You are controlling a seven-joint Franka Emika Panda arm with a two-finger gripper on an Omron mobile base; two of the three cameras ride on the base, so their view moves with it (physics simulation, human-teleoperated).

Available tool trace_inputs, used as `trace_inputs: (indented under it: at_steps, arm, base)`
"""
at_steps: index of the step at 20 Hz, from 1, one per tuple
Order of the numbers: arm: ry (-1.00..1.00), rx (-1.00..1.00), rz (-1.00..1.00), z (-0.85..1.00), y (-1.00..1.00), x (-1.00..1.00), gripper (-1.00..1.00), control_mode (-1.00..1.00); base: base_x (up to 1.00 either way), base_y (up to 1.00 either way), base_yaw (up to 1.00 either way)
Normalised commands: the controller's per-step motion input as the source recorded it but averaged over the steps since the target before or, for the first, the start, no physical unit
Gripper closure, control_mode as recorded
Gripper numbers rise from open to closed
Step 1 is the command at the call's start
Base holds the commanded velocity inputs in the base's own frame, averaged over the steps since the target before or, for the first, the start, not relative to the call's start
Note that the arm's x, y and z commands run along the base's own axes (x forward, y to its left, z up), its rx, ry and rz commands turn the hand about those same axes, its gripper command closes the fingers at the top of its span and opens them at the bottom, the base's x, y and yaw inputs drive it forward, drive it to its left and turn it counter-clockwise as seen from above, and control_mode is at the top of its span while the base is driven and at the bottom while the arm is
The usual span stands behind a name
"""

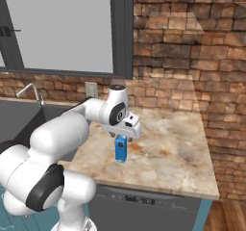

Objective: Gather the eggs and milk located in the vicinity of the sink area and place them right next to the bowl.

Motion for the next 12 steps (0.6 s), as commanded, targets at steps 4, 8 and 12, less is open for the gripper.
trace_inputs:
  at_steps: [4,8,12]
  arm:
    - [0.00,0.02,0.00,-0.19,0.00,0.00,-1.00,-1.00]
    - [0.00,0.03,0.00,-0.25,0.00,0.00,1.00,-1.00]
    - [0.00,0.02,0.00,-0.09,0.00,0.00,1.00,-1.00]
  base:
    - [0.00,0.00,0.00]
    - [0.00,0.00,0.00]
    - [0.00,0.00,0.00]
